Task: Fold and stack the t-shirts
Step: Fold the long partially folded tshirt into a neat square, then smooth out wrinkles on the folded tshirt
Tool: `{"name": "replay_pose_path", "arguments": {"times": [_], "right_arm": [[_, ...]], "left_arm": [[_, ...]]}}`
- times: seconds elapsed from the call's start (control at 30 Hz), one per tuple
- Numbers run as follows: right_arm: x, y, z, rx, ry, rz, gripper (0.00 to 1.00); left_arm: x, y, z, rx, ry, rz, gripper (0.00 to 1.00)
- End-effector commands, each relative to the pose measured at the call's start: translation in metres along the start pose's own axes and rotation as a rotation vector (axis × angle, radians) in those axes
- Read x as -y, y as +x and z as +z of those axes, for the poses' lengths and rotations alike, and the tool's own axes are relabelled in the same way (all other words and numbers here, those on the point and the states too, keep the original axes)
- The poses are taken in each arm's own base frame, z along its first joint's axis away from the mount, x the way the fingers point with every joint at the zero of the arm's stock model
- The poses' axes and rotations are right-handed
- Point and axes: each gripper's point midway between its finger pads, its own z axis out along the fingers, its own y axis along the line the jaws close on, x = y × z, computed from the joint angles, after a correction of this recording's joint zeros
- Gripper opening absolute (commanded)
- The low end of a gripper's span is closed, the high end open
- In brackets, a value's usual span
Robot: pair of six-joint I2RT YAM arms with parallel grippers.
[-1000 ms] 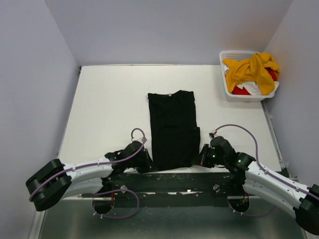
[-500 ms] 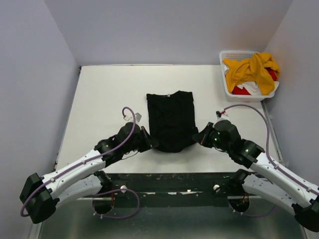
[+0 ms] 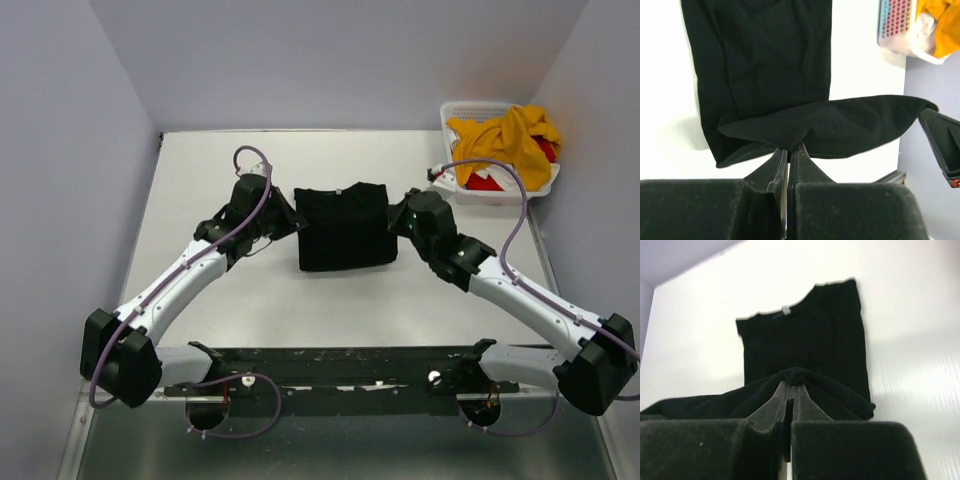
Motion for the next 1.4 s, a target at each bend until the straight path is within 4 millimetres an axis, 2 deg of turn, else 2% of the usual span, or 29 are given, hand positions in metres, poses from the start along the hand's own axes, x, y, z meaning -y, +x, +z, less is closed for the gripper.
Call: {"name": "replay_pose_path", "arguments": {"times": [0.0,0.2,0.4,0.57,0.63,0.7,0.73,0.83,0.87,0.93,0.97,1.0,1.03,1.07,1.17,1.23,1.37], "right_arm": [[-0.002,-0.058,0.034,0.150,0.007,0.026,0.01],[0.007,-0.079,0.086,0.166,-0.008,0.039,0.01],[0.018,-0.072,0.151,0.121,-0.041,0.028,0.01],[0.019,-0.052,0.202,0.062,-0.068,0.027,0.01],[0.026,-0.033,0.225,0.019,-0.051,0.037,0.01],[0.034,-0.022,0.242,0.018,-0.024,0.053,0.01],[0.039,-0.019,0.249,0.029,0.001,0.064,0.01],[0.049,-0.009,0.271,0.070,0.027,0.105,0.01],[0.054,-0.003,0.281,0.068,0.047,0.104,0.10],[0.049,0.001,0.295,0.038,0.033,0.084,0.46],[0.042,-0.003,0.299,0.028,0.015,0.059,0.71],[0.037,-0.005,0.299,0.009,0.000,0.050,0.80],[0.031,-0.012,0.296,0.010,-0.018,0.044,0.92],[0.025,-0.018,0.290,0.012,-0.038,0.039,1.00],[0.010,-0.032,0.261,0.003,-0.099,0.047,1.00],[-0.001,-0.026,0.237,-0.050,-0.173,0.071,1.00],[-0.029,0.014,0.184,-0.238,-0.394,0.140,1.00]], "left_arm": [[0.002,-0.025,0.021,-0.030,0.014,0.037,0.00],[-0.006,-0.072,0.059,-0.039,-0.040,0.021,0.00],[-0.032,-0.100,0.092,-0.057,-0.096,-0.022,0.00],[-0.065,-0.111,0.112,-0.069,-0.170,-0.061,0.00],[-0.076,-0.112,0.124,-0.097,-0.172,-0.082,0.00],[-0.086,-0.115,0.139,-0.114,-0.186,-0.101,0.00],[-0.088,-0.120,0.147,-0.115,-0.187,-0.096,0.02],[-0.096,-0.133,0.168,-0.130,-0.205,-0.093,0.26],[-0.096,-0.135,0.174,-0.138,-0.195,-0.091,0.33],[-0.093,-0.138,0.179,-0.149,-0.184,-0.098,0.46],[-0.089,-0.141,0.177,-0.147,-0.179,-0.095,0.48],[-0.086,-0.144,0.174,-0.139,-0.176,-0.091,0.55],[-0.081,-0.148,0.169,-0.127,-0.162,-0.082,0.97],[-0.074,-0.149,0.164,-0.121,-0.143,-0.071,0.99],[-0.046,-0.143,0.145,-0.111,-0.053,-0.040,0.98],[-0.030,-0.128,0.137,-0.135,0.003,-0.020,0.98],[-0.007,-0.088,0.133,-0.218,0.116,-0.016,0.98]]}}
